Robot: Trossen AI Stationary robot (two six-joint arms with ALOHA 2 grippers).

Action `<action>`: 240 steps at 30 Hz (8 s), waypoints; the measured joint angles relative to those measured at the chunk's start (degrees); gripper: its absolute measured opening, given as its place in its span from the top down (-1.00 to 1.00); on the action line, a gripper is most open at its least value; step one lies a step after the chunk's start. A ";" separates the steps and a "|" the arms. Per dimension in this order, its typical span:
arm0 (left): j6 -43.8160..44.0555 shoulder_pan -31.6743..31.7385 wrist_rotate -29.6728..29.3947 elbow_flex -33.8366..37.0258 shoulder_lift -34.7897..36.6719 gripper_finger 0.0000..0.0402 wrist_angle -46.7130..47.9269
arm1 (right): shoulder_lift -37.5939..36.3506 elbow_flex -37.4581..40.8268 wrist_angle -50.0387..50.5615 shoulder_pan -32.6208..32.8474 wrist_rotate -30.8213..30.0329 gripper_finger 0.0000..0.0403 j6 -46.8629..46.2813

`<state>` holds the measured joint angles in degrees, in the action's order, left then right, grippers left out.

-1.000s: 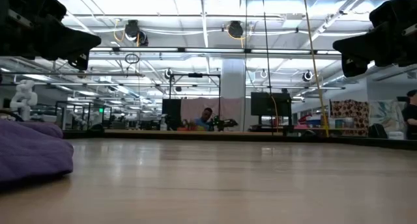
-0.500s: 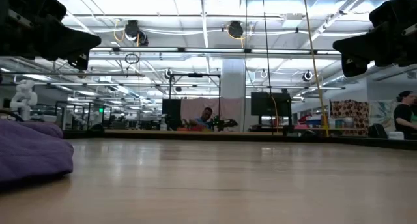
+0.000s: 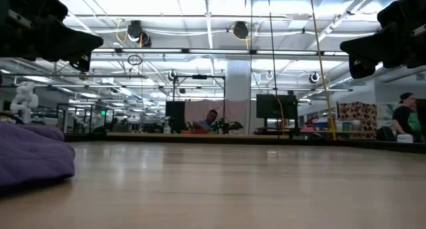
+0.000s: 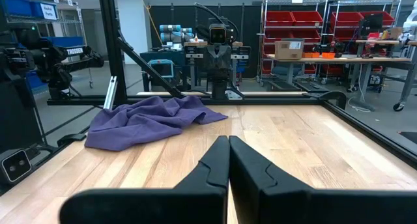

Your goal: Roll towel

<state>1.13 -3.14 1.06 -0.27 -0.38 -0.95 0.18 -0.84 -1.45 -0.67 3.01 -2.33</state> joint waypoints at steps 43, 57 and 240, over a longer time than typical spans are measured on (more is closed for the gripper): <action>-0.01 0.01 0.00 0.02 0.02 0.91 -0.02 | 0.00 0.00 -0.40 0.00 -0.01 1.00 -0.01; -0.01 0.00 0.00 0.01 0.02 0.91 -0.02 | 0.01 -0.37 -0.30 0.01 -0.14 1.00 0.96; -2.49 -6.37 -17.62 -47.43 -63.47 0.99 8.96 | 111.05 -45.33 -24.31 17.03 -21.07 0.91 -28.41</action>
<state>-1.36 -9.51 -16.56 -47.70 -63.86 8.01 111.22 -46.17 -25.76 16.36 -18.05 -30.74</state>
